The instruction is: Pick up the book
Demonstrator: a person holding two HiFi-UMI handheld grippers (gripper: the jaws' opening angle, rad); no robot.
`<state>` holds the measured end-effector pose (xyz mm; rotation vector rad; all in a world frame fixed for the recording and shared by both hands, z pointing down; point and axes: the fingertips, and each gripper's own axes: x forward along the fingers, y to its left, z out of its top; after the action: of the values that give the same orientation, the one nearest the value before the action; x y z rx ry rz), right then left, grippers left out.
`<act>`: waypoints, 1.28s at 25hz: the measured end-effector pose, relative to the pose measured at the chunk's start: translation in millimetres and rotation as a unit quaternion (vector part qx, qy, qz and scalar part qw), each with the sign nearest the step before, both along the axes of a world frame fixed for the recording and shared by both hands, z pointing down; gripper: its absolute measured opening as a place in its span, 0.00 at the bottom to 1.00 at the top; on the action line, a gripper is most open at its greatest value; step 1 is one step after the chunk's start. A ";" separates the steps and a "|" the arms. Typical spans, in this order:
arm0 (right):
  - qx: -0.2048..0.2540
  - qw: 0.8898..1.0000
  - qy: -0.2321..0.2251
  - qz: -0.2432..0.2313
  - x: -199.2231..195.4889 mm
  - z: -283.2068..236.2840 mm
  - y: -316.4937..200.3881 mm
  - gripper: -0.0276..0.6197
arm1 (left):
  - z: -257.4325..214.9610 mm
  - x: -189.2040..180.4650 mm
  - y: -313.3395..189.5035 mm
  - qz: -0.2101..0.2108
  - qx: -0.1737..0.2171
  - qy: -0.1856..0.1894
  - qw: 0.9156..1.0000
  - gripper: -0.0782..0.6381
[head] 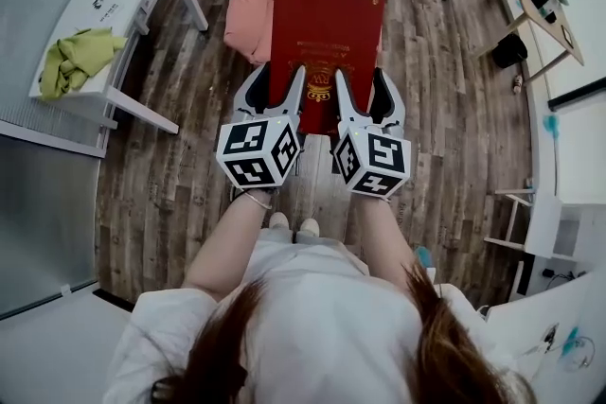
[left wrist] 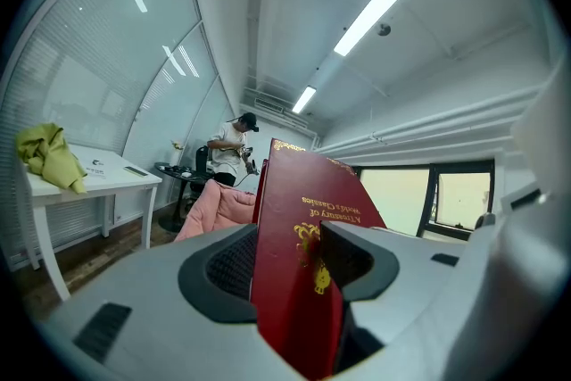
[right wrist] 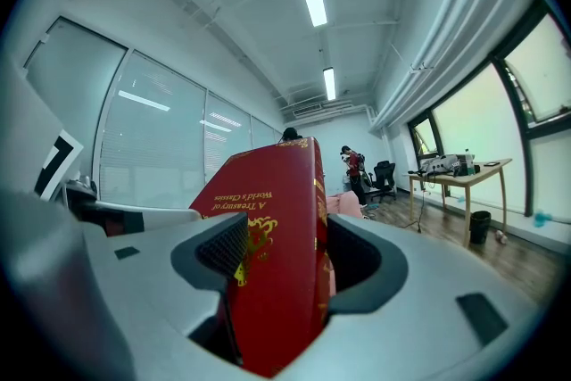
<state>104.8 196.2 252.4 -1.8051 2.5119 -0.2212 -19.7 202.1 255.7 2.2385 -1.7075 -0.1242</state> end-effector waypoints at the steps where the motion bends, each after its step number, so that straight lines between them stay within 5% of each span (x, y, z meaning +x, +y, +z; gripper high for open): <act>1: 0.001 1.000 0.001 0.000 -2.9 -1.7 1.2 0.47 | -1.4 -2.8 1.0 0.000 0.001 0.001 1.000 0.40; 32: -0.002 1.000 -0.002 0.001 -29.2 -3.3 14.2 0.47 | -3.7 -30.4 13.3 0.005 -0.002 0.006 1.000 0.39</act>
<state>75.5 210.4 249.1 -1.8072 2.5072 -0.2298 -50.0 215.4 251.9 2.2386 -1.6891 -0.1316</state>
